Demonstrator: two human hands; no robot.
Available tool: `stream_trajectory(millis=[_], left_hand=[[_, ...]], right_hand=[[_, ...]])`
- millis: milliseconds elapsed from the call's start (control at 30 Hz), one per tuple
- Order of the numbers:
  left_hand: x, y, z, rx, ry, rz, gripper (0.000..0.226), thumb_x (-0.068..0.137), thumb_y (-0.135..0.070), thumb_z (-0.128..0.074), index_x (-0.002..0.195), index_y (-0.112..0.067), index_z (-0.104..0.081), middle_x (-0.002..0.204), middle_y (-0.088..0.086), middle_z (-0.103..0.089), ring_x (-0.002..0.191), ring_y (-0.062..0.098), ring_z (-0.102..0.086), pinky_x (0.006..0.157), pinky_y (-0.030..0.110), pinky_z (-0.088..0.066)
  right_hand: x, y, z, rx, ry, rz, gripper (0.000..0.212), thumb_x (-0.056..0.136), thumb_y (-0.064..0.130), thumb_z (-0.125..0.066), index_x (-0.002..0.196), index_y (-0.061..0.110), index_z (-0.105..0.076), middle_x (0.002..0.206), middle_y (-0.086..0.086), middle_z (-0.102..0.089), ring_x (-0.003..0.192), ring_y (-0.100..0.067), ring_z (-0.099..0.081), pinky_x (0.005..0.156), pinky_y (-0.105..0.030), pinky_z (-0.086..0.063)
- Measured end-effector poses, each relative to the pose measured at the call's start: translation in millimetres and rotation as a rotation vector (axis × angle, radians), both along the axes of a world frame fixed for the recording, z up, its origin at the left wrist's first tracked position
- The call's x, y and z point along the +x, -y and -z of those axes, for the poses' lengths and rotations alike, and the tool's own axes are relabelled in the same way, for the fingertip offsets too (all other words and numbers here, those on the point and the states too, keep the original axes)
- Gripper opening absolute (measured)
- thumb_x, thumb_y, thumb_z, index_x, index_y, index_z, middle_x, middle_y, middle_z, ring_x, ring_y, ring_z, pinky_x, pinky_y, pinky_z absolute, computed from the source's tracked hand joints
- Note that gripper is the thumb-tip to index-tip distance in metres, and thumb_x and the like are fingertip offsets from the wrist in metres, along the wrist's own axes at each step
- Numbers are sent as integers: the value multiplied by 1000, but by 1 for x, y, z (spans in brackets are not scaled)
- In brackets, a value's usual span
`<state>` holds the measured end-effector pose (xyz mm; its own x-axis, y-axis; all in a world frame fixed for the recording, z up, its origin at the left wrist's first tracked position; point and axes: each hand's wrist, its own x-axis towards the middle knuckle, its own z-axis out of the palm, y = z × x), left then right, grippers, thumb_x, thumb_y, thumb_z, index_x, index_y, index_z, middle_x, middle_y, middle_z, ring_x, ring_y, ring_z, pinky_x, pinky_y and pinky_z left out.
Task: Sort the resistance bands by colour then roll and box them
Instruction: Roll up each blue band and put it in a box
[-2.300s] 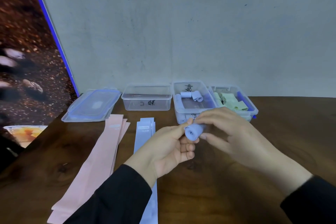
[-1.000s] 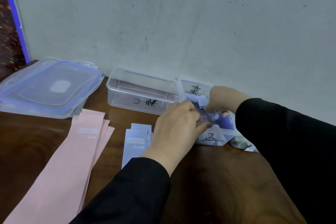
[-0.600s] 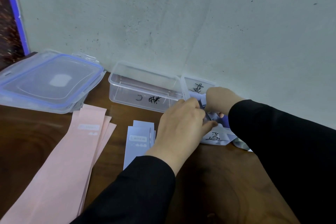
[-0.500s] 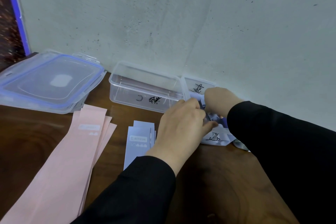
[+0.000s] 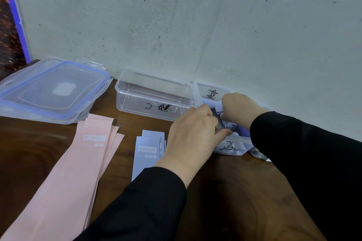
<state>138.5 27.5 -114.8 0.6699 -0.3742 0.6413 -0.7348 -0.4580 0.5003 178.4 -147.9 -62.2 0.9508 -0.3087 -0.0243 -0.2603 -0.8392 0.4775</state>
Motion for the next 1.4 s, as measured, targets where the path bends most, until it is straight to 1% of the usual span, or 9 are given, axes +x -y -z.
stream_trajectory(millis=[267, 467, 600, 733, 900, 1067, 1133, 1267, 1400], left_hand=[[0, -1, 0, -1, -33, 33, 39, 89, -55, -66, 75, -18, -70, 92, -5, -57, 85, 14, -53, 62, 27, -33], [1, -2, 2, -7, -37, 75, 33, 89, -52, -67, 83, -20, -71, 93, -7, -54, 84, 12, -52, 62, 26, -37], [-1, -2, 0, -71, 28, 44, 28, 95, -41, -58, 82, -18, -66, 90, -6, -51, 74, 13, -50, 54, 31, -46], [-7, -8, -5, -218, 78, -92, 37, 100, -36, -43, 67, -20, -41, 66, -8, -39, 58, 17, -39, 46, 32, -35], [-14, -16, -27, -302, -4, -205, 46, 100, -40, -39, 62, -14, -38, 52, -4, -35, 50, 23, -35, 45, 31, -26], [-36, -42, -69, -188, -270, -166, 35, 102, -34, -46, 72, -18, -53, 61, -1, -53, 60, 18, -49, 53, 35, -37], [-48, -64, -74, -21, -343, -178, 28, 103, -33, -46, 79, -22, -56, 66, -3, -57, 65, 15, -54, 54, 31, -38], [-86, -115, -48, 170, -419, -248, 19, 103, -33, -45, 108, -30, -64, 89, -10, -65, 80, 10, -60, 65, 28, -45], [-128, -138, -7, 555, -361, -350, 43, 102, -44, -45, 143, -30, -49, 137, -7, -54, 122, 12, -51, 98, 27, -40]], right_hand=[[-1, 8, 3, 18, 49, -2, 18, 93, 18, -60, 87, 12, -45, 86, -7, -52, 78, -28, -49, 67, -31, -37], [-6, 10, 0, 34, 144, -18, 41, 97, 29, -59, 66, 16, -34, 69, -1, -44, 73, -28, -49, 62, -31, -35], [-32, -5, -17, 256, 435, -87, 39, 95, 28, -54, 60, 13, -44, 58, -6, -46, 59, -30, -43, 47, -32, -27], [-87, -40, -23, 495, 710, -212, 42, 97, 35, -54, 62, 11, -51, 55, -5, -50, 58, -27, -49, 53, -36, -40], [-161, -87, 7, 867, 775, -204, 41, 98, 41, -53, 61, 23, -51, 54, 4, -48, 57, -15, -47, 53, -25, -33], [-200, -117, 50, 1174, 639, -155, 12, 99, 38, -61, 97, 32, -72, 90, 21, -66, 90, -1, -62, 78, -16, -47], [-210, -126, 63, 1178, 571, -156, 21, 99, 41, -60, 115, 32, -71, 108, 22, -65, 104, 3, -59, 90, -15, -47], [-222, -145, 70, 1118, 414, -193, 47, 99, 56, -52, 142, 35, -54, 140, 24, -52, 132, 3, -43, 117, -21, -30], [-229, -159, 73, 1027, 279, -268, 62, 99, 63, -45, 154, 34, -39, 159, 19, -35, 150, -1, -21, 127, -33, -4]])
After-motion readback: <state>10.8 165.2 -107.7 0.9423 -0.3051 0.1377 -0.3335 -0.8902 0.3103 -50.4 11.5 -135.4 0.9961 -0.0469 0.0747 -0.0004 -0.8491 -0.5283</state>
